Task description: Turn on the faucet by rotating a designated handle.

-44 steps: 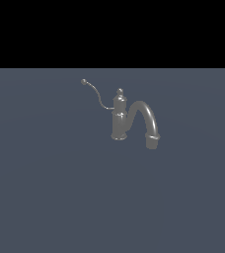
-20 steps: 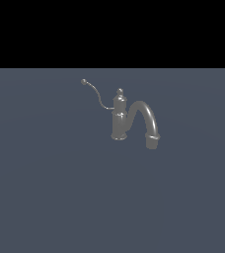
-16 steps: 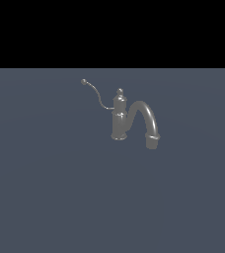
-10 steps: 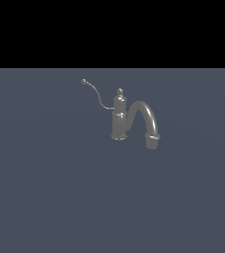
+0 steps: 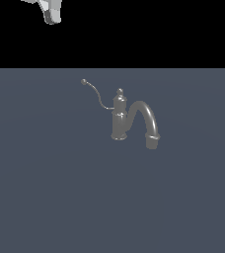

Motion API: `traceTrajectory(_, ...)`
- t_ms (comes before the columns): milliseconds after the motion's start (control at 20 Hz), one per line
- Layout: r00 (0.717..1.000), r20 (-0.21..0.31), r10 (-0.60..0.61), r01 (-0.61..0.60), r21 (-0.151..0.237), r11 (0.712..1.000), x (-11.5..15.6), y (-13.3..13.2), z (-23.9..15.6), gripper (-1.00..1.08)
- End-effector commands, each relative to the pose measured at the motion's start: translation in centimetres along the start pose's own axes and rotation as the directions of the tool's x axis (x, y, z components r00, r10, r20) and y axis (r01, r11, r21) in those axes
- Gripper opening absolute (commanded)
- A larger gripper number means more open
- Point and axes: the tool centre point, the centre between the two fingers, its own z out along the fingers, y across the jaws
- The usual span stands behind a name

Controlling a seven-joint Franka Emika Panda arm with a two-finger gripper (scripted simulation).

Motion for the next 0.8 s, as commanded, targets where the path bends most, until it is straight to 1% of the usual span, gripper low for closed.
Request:
traceTrajectory(0,0.999,0.001,0.051,-0.051,-0.001,0.999,0.9,-1.1,1.1,-1.00)
traceTrajectory(200,0.991,0.003,0.130,-0.130,-0.004,0.991,2.4,-2.8,2.8,-1.00)
traceTrajectory(400,0.978,0.003,0.209,-0.209,-0.008,0.978,4.1,-4.3,4.5,-1.00)
traceTrajectory(600,0.958,0.003,0.288,-0.288,-0.013,0.958,6.0,-5.7,6.3,-1.00)
traceTrajectory(750,0.937,0.003,0.349,-0.349,-0.017,0.937,7.5,-6.6,7.7,-1.00)
